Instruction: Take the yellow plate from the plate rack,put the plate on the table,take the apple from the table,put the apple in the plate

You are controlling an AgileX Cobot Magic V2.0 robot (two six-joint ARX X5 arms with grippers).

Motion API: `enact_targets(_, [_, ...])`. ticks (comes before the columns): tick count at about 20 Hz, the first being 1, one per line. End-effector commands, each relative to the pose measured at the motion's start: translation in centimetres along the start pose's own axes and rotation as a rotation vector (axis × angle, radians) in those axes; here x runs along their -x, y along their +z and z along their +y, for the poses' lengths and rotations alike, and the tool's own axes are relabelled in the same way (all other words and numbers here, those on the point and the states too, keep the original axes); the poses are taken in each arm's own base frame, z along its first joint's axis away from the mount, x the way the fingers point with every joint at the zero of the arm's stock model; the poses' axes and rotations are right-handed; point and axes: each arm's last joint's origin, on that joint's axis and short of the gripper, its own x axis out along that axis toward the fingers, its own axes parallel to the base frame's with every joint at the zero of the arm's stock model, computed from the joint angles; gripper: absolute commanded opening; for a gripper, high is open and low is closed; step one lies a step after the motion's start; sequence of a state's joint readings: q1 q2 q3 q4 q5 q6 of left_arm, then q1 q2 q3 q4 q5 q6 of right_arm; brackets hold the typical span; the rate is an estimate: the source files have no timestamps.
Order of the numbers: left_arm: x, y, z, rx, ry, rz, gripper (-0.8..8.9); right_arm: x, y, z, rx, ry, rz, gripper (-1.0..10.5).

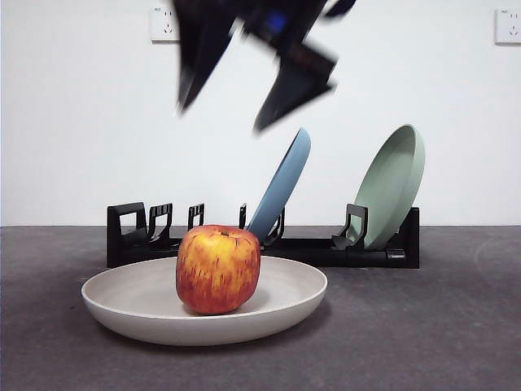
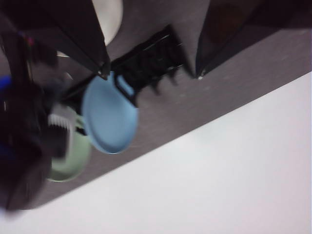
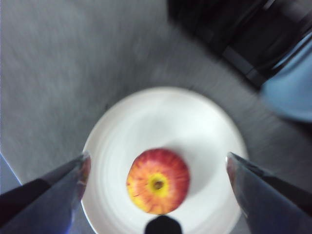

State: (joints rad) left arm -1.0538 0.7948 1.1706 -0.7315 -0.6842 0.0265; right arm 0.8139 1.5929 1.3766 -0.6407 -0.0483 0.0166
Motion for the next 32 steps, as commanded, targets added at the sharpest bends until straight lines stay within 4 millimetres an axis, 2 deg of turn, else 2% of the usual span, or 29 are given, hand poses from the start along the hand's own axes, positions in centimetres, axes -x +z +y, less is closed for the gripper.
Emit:
enact_targets(1, [-1.2,0.3,-1.0,-0.045,-0.015,0.006,2.17,3.5,0.5,-1.0,-0.007,-0.030,-0.097,4.7])
enact_targets(3, [-2.0,0.5,-1.6,-0.079,-0.017,0.005,1.70,5.8,0.6,-1.7,-0.022,-0.050,-0.154,4.5])
enact_targets(5, [-2.8,0.8,-2.3,-0.102,-0.036,0.001,0.94,7.8,0.4,-2.3,-0.038,-0.069,-0.194,3.6])
enact_targets(7, [-3.5,1.0,-2.8,-0.114,-0.057,-0.007,0.12,9.6,0.0,-2.8,-0.049,-0.089,-0.222,1.9])
enact_targets(8, [-4.1,1.2,-3.0,-0.123,-0.075,-0.012,-0.14,10.9,-0.3,-3.2,-0.052,-0.108,-0.233,0.6])
enact_targets(9, [-4.7,1.3,-3.2,-0.123,-0.099,-0.014,-0.12,12.1,-0.8,-3.7,-0.052,-0.130,-0.239,-0.2])
enact_targets(13, [-7.4,0.6,-3.0,-0.185,-0.225,0.051,-0.12,14.9,-2.7,-5.6,-0.060,-0.211,-0.189,-0.2])
enact_targets(15, [-8.7,-0.2,-1.9,-0.171,-0.263,0.126,-0.12,15.5,-3.7,-6.6,-0.108,-0.242,-0.139,-0.2])
enact_targets(18, [-10.2,-1.4,0.9,-0.086,-0.245,0.233,-0.10,16.4,-4.7,-7.6,-0.172,-0.276,-0.121,-0.2])
enact_targets(21, [-10.7,-2.5,3.5,0.041,-0.232,0.264,-0.10,17.0,-5.7,-7.4,-0.185,-0.294,-0.173,-0.2])
enact_targets(23, [-10.7,-3.3,4.4,0.095,-0.241,0.274,-0.10,17.1,-6.8,-7.0,-0.197,-0.301,-0.228,-0.2])
enact_targets(27, [-10.4,-5.3,4.2,0.169,-0.231,0.227,-0.10,16.6,-9.7,-6.3,-0.226,-0.311,-0.334,-0.2])
enact_targets(32, [-8.8,-9.2,3.3,0.251,-0.202,0.103,-0.10,14.7,-14.2,-5.5,-0.267,-0.305,-0.375,-0.2])
